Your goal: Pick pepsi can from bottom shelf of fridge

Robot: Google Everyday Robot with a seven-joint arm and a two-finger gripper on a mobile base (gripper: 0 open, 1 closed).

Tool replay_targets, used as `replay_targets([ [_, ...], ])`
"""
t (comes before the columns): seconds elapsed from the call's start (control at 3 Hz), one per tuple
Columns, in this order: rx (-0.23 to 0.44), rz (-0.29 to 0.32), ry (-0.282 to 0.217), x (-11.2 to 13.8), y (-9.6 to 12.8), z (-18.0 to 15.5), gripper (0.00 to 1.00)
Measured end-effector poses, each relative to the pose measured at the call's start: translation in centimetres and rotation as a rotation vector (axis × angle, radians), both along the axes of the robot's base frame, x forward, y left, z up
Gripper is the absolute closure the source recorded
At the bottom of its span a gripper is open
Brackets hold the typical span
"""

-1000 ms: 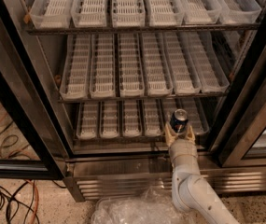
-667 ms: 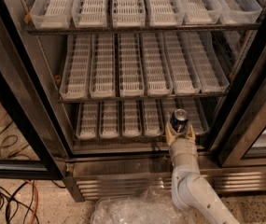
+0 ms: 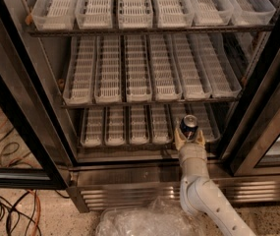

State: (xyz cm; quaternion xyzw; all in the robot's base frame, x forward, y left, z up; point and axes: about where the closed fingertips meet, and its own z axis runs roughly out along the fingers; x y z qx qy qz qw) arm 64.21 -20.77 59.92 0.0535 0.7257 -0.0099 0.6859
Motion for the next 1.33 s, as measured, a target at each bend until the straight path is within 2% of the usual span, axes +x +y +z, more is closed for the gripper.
replay_targets([
  [0.33,-0.002,0.008,-0.005,2.80,0.28,0.23,0.40],
  [0.67,-0.001,0.006,-0.001,3.27,0.28,0.09,0.40],
  [1.0,-0.001,0.006,-0.001,3.27,0.28,0.09,0.59],
  [1.33,-0.001,0.006,-0.001,3.27,0.28,0.09,0.82],
])
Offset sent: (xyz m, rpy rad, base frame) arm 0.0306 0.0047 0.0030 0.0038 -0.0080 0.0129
